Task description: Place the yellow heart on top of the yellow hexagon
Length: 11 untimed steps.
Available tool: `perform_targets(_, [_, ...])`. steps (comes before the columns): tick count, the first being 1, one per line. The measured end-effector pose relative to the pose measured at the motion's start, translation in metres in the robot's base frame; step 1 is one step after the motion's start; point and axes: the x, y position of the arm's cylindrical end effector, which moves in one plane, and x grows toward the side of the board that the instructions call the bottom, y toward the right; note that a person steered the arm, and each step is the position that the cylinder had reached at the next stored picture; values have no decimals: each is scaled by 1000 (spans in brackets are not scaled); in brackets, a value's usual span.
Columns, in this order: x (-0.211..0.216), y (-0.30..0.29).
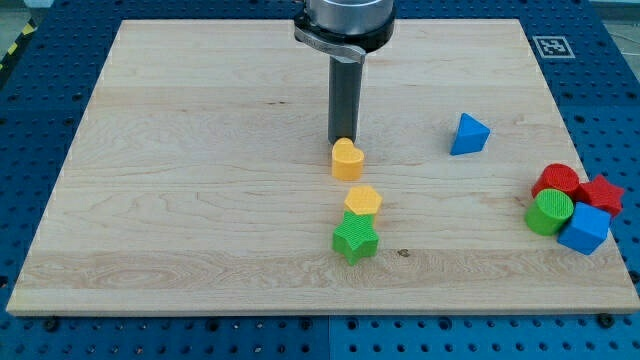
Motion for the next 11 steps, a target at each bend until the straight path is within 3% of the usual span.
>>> perform_targets(4, [5,-45])
perform_targets(11, [31,-7])
